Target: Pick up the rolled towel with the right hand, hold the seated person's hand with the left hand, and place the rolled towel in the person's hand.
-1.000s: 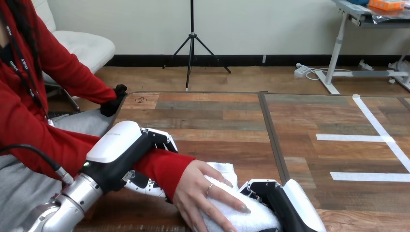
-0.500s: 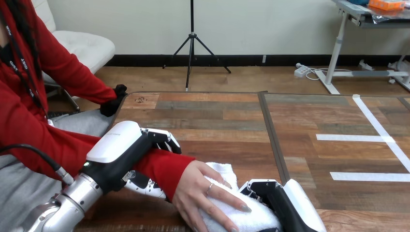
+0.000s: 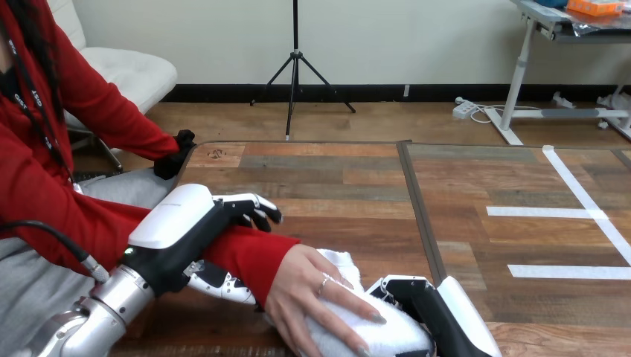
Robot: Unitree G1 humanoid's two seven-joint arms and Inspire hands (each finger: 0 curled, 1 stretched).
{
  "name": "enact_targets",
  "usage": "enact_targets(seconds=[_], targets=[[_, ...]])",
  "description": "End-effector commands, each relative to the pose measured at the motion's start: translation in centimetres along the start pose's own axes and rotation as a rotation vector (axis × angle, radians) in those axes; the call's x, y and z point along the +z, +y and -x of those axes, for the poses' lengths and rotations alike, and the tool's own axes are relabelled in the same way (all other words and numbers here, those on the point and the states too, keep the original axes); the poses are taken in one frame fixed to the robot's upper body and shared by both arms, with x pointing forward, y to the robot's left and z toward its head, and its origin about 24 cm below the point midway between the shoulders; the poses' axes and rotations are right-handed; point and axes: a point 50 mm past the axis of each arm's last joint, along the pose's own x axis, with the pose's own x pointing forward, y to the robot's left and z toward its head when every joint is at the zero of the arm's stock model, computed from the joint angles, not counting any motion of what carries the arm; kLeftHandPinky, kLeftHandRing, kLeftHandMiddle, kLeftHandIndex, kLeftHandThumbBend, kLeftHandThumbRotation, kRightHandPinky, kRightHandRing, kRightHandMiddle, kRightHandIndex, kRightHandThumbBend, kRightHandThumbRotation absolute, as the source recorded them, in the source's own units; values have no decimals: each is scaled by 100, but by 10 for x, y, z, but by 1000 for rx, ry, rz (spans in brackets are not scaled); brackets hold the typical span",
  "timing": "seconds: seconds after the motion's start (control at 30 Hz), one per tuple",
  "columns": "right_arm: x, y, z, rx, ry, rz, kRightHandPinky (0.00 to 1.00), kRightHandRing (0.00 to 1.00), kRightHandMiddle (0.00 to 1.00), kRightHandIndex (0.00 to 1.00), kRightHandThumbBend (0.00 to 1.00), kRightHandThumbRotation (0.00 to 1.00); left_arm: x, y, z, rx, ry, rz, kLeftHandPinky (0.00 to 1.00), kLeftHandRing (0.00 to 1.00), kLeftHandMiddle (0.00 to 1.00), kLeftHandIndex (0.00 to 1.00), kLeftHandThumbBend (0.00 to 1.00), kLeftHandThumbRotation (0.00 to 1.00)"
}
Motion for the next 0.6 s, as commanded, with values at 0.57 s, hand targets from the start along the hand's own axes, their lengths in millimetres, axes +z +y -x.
enact_targets(seconds=[0.57], targets=[[101, -41, -29, -183, -560, -56, 71, 78, 82, 84, 96, 40, 38, 14, -47, 85, -192, -57, 99, 98, 98, 99, 100, 50]])
